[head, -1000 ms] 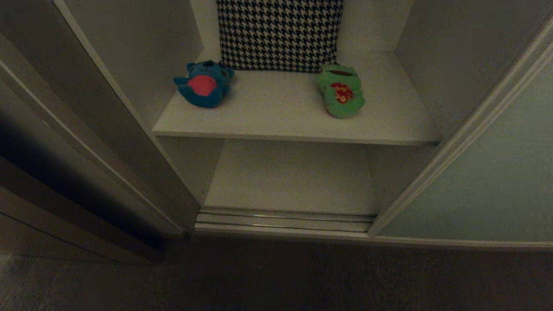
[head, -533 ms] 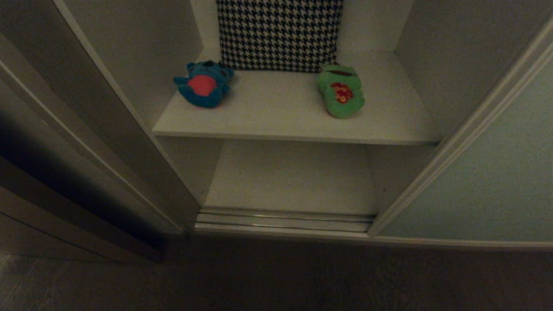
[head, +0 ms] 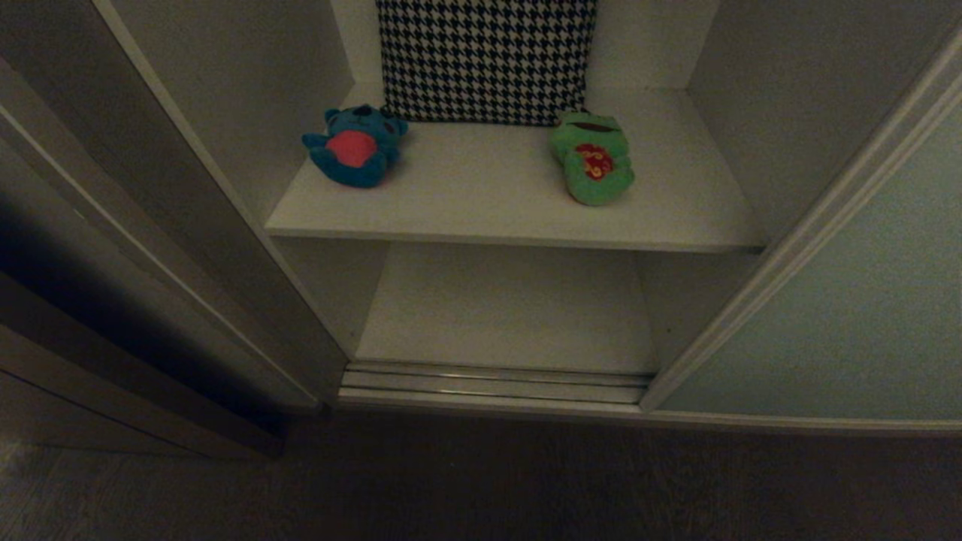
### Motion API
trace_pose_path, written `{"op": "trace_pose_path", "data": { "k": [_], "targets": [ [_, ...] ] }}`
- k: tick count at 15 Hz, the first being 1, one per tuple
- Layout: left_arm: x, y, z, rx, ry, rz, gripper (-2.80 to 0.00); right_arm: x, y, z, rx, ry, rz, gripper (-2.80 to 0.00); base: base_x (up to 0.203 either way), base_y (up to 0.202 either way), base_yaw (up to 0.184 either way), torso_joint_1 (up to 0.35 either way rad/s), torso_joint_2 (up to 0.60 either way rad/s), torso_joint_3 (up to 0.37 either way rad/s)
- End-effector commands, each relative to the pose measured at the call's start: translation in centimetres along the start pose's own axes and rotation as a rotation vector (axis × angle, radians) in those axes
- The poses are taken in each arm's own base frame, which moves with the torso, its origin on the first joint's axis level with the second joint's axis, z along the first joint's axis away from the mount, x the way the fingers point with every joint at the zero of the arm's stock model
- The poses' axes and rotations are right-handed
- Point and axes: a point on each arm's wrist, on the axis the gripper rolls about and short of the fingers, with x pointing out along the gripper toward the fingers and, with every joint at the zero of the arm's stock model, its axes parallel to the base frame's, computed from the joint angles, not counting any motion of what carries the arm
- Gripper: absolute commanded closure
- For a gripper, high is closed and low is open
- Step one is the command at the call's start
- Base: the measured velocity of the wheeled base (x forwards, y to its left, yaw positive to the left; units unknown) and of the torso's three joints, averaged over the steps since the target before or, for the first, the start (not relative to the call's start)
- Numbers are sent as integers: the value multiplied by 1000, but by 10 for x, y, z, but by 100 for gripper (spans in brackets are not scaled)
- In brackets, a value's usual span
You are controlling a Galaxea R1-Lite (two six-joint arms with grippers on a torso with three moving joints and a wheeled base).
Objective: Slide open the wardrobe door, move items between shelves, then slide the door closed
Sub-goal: Close the door
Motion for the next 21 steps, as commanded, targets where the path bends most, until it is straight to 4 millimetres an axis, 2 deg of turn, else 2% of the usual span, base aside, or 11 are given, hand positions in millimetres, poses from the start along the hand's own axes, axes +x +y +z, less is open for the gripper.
{"op": "trace_pose_path", "data": {
  "k": [1,3,4,6,8,9,11,15,18,21],
  "targets": [
    [0,0,0,-1,1,0,0,0,0,0,-5,-2,-2,0,0,0,0,0,0,0],
    [0,0,0,-1,1,-1,0,-3,0,8,-7,2,-3,0,0,0,0,0,0,0],
    [0,0,0,-1,1,0,0,-5,0,22,0,-3,-3,0,0,0,0,0,0,0],
    [0,0,0,-1,1,0,0,-10,0,68,46,-7,-4,0,0,0,0,0,0,0],
    [0,0,0,-1,1,0,0,-4,-1,116,69,13,-17,0,0,0,0,0,0,0],
    [0,0,0,-1,1,0,0,5,-1,139,77,30,-32,0,0,0,0,0,0,0],
    [0,0,0,-1,1,0,0,23,-2,173,84,54,-57,0,0,0,0,0,0,0],
    [0,0,0,-1,1,0,0,67,-2,223,107,89,-62,0,0,0,0,0,0,0],
    [0,0,0,-1,1,0,0,102,-4,247,172,124,1,0,0,0,0,0,0,0],
    [0,0,0,-1,1,-2,0,130,-19,256,232,164,141,0,0,0,0,0,0,0]
  ]
}}
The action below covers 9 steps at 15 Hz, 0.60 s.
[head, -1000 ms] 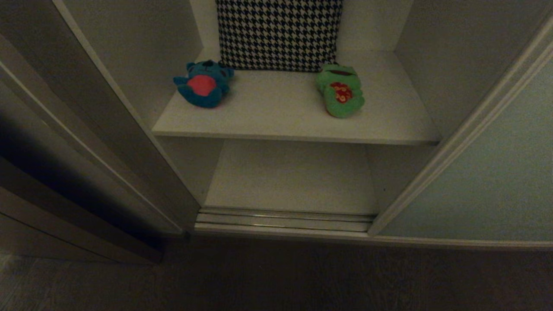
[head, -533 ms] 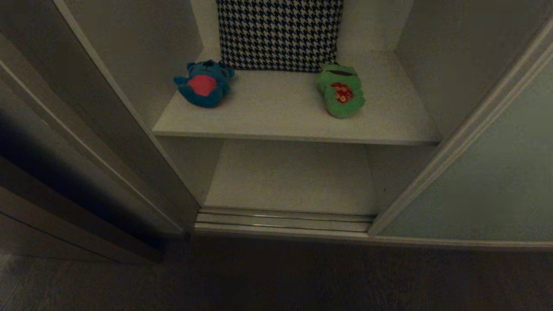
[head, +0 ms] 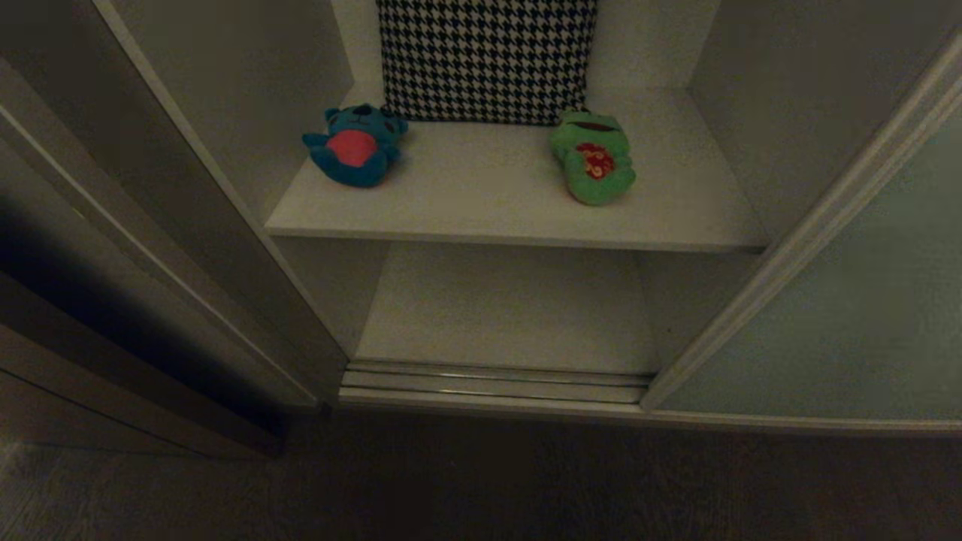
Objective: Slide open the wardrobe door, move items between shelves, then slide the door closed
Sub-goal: Close the door
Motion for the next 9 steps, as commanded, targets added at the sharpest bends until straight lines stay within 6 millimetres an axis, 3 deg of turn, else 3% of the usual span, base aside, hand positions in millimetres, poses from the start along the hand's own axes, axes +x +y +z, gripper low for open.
{"op": "trace_pose_path", "data": {
  "k": [1,4,9],
  "targets": [
    [0,0,0,-1,2,0,0,36,-20,7,57,93,100,0,0,0,0,0,0,0],
    [0,0,0,-1,0,0,0,59,-34,7,110,158,221,0,0,0,0,0,0,0],
    [0,0,0,-1,2,-1,0,87,-33,22,134,175,285,0,0,0,0,0,0,0]
  ]
}}
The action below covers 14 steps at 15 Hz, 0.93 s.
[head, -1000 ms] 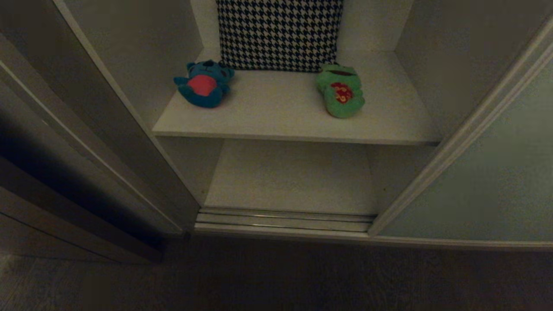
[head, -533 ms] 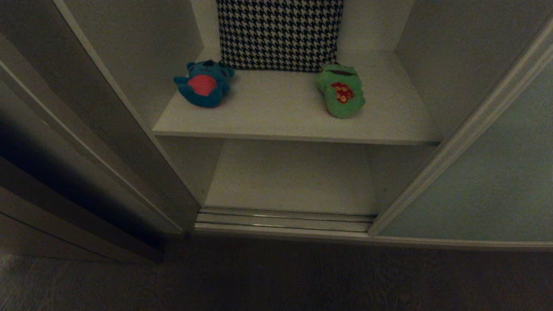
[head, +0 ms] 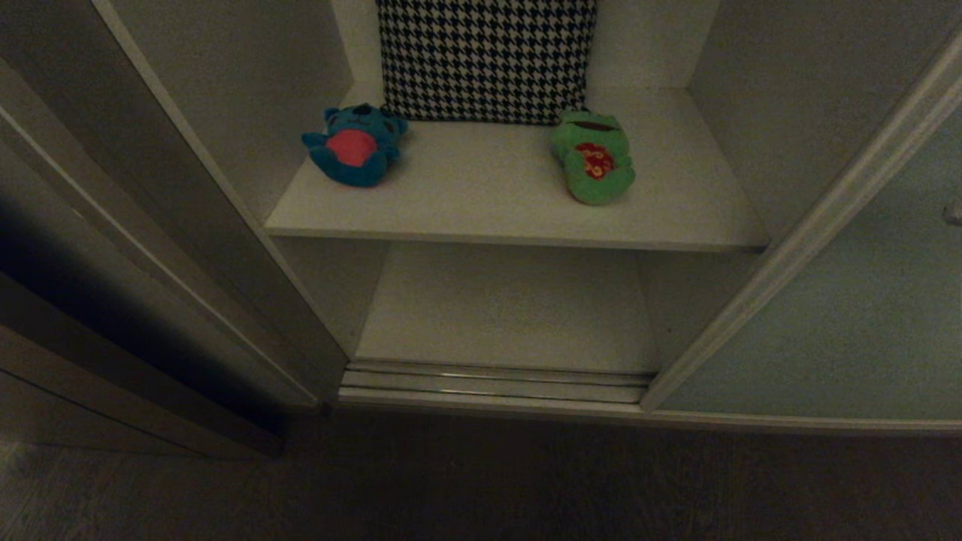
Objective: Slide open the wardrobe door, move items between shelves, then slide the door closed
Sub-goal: Close the door
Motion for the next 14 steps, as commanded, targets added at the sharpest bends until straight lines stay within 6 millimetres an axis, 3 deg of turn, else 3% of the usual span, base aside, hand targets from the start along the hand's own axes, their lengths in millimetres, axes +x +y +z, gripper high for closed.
{"op": "trace_pose_path", "data": {
  "k": [1,6,11,14],
  "targets": [
    [0,0,0,0,0,0,0,21,-11,8,10,19,17,0,0,0,0,0,0,0],
    [0,0,0,0,2,0,0,51,-22,15,-55,-78,-50,0,0,0,0,0,0,0],
    [0,0,0,0,2,0,0,55,-21,18,-69,-93,-35,0,0,0,0,0,0,0],
    [0,0,0,0,2,-2,0,54,-10,16,-80,-88,5,0,0,0,0,0,0,0]
  ]
}}
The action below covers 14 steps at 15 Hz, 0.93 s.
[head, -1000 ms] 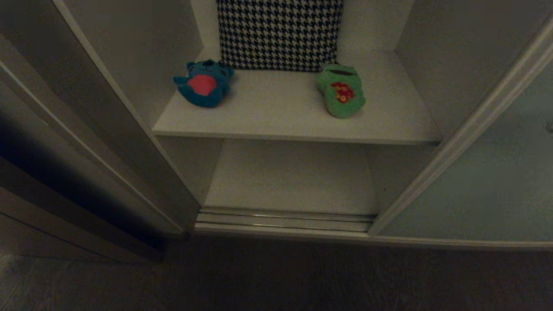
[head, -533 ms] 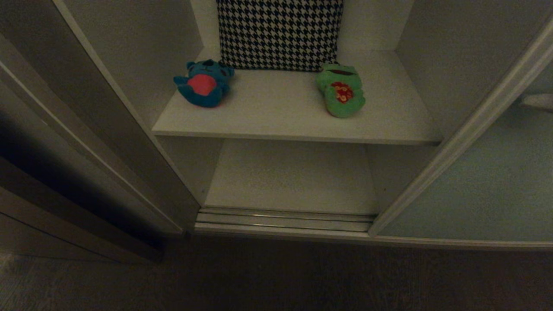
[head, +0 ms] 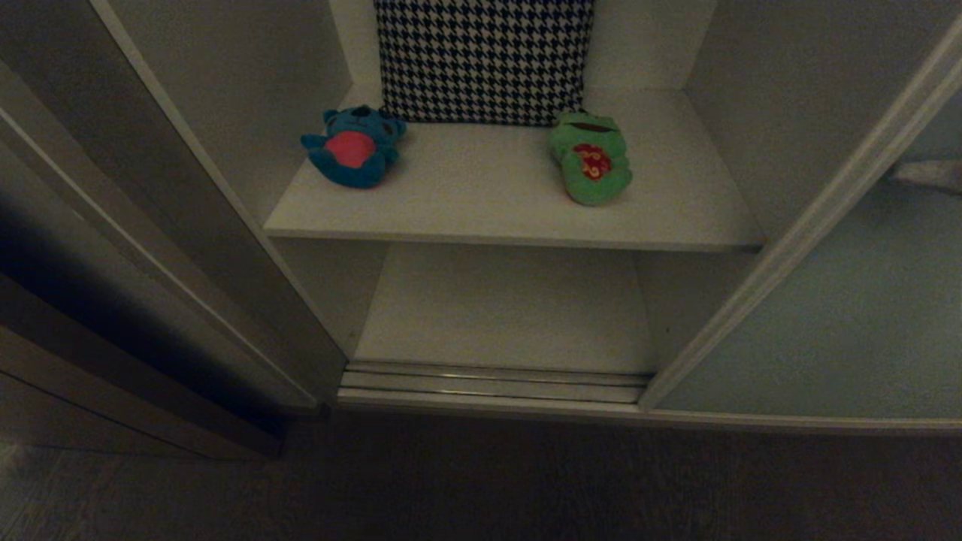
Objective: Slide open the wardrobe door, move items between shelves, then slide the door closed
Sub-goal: Close the door
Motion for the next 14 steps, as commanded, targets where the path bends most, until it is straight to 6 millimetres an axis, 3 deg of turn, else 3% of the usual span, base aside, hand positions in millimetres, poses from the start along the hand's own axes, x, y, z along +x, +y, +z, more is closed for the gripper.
{"op": "trace_pose_path", "data": {
  "k": [1,10,12,14],
  "targets": [
    [0,0,0,-1,0,0,0,0,11,-2,-10,7,50,0,0,0,0,0,0,0],
    [0,0,0,-1,2,-1,0,23,44,-13,-62,49,151,0,0,0,0,0,0,0],
    [0,0,0,-1,0,0,0,36,60,-19,-89,66,191,0,0,0,0,0,0,0],
    [0,0,0,-1,2,0,0,62,75,-30,-112,90,214,0,0,0,0,0,0,0]
  ]
}}
